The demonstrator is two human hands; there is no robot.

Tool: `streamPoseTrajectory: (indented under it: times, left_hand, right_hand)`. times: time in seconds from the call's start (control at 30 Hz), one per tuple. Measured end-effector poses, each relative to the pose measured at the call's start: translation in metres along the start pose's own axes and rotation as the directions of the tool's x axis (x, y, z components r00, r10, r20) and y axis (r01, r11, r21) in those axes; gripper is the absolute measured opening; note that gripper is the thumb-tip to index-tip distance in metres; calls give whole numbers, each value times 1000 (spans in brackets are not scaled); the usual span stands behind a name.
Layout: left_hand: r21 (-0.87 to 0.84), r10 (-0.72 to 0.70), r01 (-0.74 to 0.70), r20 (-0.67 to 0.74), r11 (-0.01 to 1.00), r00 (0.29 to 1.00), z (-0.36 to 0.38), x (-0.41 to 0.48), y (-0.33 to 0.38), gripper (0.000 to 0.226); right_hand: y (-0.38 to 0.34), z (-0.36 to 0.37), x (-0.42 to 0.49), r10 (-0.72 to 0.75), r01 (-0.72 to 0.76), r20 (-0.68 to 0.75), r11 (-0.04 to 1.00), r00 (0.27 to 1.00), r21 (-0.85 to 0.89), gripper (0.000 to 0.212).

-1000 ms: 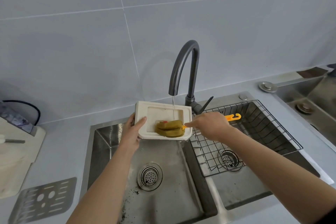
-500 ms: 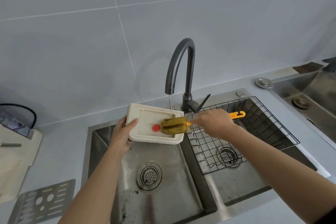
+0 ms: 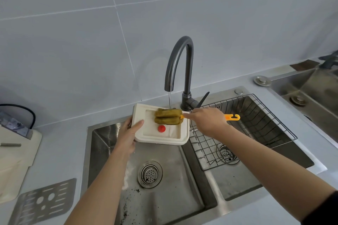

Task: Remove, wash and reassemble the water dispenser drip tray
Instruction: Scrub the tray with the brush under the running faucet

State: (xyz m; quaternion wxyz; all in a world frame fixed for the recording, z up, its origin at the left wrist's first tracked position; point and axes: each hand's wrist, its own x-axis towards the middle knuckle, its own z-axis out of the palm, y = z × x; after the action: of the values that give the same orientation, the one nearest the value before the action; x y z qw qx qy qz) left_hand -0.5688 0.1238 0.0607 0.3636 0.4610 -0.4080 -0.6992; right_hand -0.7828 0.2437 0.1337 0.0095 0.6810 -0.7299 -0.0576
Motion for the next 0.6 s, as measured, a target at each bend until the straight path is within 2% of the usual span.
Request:
streamPoseTrajectory:
  times: [0.13,0.23,0.43,0.6]
  left_hand:
    - [15,66,-66,-9,998,998,-5,-1,10,48]
    - [23,107,-107,-12,994,994,-7,-2,18,38]
    - [108,185,-185,4,977,983,-2,-5,21,38]
    - [250,257,-261,49,932,965,5,-9,23,44]
  right_hand:
    - [-1,3,-1,89,-90,28,995,996,47,50]
    - [-3,1,-1,142,-145,62,988,988,47,44]
    - [-13,-6,4,167,-177,134,982,977,62,26]
    - [-18,-4,4,160,-167,170,986,972,27,24]
